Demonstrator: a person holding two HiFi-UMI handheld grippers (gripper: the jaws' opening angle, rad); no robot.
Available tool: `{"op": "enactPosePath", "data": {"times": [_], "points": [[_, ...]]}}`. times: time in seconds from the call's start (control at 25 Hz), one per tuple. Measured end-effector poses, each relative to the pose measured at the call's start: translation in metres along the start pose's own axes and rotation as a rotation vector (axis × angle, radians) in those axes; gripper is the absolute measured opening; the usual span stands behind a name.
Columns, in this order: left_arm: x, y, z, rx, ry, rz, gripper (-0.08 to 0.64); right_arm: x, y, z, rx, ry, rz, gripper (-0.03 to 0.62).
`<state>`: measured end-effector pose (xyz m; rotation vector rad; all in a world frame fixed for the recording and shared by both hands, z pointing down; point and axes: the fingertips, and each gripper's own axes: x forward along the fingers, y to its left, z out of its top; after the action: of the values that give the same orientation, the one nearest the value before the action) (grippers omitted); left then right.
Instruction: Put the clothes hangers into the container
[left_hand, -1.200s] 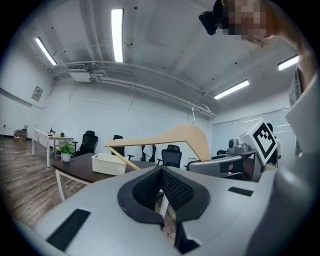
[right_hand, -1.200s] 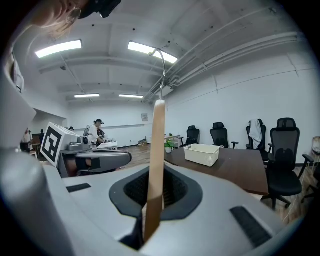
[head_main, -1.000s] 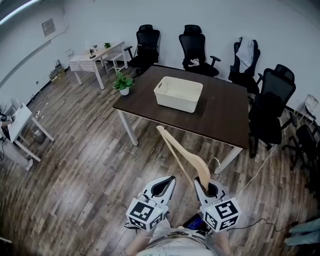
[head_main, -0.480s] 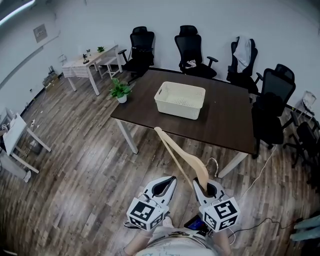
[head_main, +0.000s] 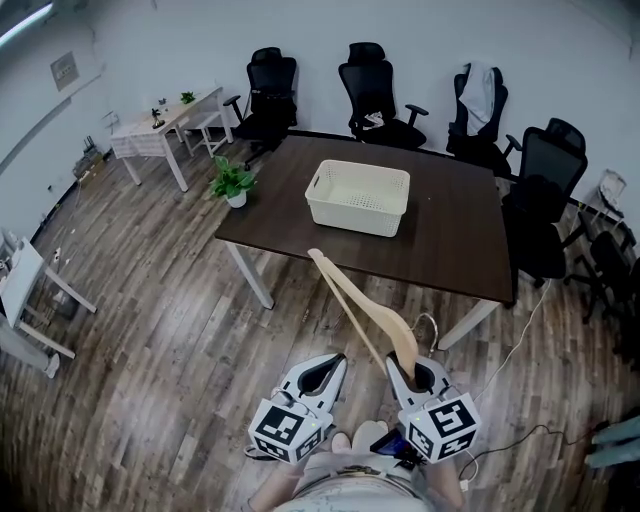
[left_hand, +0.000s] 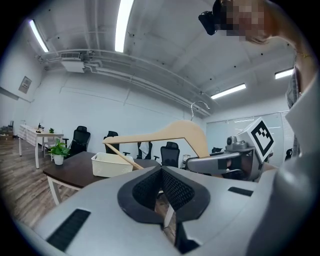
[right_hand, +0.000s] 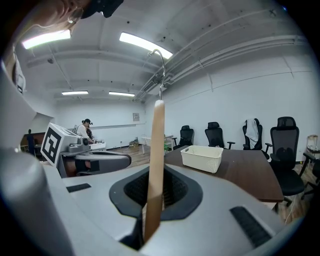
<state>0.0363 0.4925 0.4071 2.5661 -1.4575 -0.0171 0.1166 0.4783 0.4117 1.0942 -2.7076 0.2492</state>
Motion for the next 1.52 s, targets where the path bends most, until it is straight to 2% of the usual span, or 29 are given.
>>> {"op": "enactPosePath", "data": {"times": [0.56, 1.08, 1.52], "points": [[0.037, 0.037, 0.012, -0.013, -0.004, 0.016, 0.011, 0.046, -0.028, 0.018, -0.009, 0.016, 0.025, 0.025], [0.118, 0.056, 0.036, -0.003, -0.009, 0.015, 0.011, 0.083, -0.093, 0.046, -0.008, 0.012, 0.047, 0.026], [0.159, 0.066, 0.033, -0.006, -0.003, 0.062, 0.011, 0.105, -0.138, 0.053, -0.015, 0.003, 0.086, 0.025]]}}
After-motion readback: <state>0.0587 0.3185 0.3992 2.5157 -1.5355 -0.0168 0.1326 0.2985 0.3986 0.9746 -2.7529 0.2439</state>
